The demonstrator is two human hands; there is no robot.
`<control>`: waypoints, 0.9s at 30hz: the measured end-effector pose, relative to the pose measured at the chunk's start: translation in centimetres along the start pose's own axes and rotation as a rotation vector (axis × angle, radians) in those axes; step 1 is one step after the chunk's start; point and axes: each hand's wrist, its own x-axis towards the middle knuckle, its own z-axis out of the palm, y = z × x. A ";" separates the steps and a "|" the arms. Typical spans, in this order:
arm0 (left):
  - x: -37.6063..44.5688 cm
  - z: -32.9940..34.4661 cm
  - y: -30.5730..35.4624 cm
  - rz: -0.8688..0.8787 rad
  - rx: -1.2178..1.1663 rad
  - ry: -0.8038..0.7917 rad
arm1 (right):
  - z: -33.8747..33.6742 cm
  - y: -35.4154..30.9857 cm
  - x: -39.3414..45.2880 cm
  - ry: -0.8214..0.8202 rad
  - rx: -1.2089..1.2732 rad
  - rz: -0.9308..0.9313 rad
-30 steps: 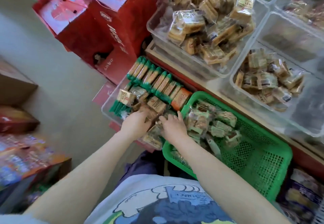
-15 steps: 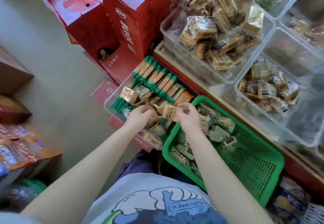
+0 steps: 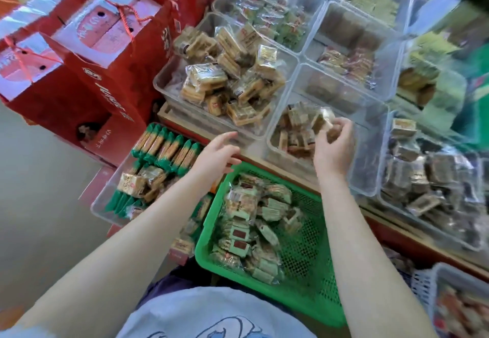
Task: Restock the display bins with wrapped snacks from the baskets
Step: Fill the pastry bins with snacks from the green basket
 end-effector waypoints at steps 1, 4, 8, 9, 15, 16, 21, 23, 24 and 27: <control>0.3 0.4 0.1 -0.007 0.001 -0.001 | 0.5 1.0 1.1 -0.104 -0.177 -0.081; 0.5 0.6 -0.7 -0.057 0.007 0.030 | 2.1 3.7 2.9 -0.563 -0.499 -0.119; -0.8 -2.5 -4.4 -0.174 0.069 0.135 | 2.7 3.0 1.3 -0.466 -0.507 -0.181; -1.3 -3.8 -5.7 -0.219 0.123 0.176 | 2.9 2.3 -0.2 -0.369 -0.475 -0.239; -4.1 -10.1 -13.0 -0.455 0.334 0.325 | 8.5 0.9 -14.3 -0.719 -0.243 -0.516; -4.4 -10.7 -13.8 -0.448 0.362 0.310 | 10.0 1.5 -16.5 -0.907 -0.299 -0.509; -5.9 -12.4 -15.9 -0.381 0.451 0.333 | 14.5 5.7 -25.0 -1.297 -0.799 -0.684; -6.4 -12.7 -16.6 -0.382 0.495 0.328 | 14.7 6.5 -25.8 -1.277 -0.870 -0.756; -6.6 -12.8 -16.9 -0.380 0.509 0.321 | 14.8 6.5 -25.7 -1.261 -0.851 -0.743; -6.8 -13.0 -17.5 -0.377 0.485 0.325 | 14.6 4.9 -24.2 -1.235 -0.681 -0.507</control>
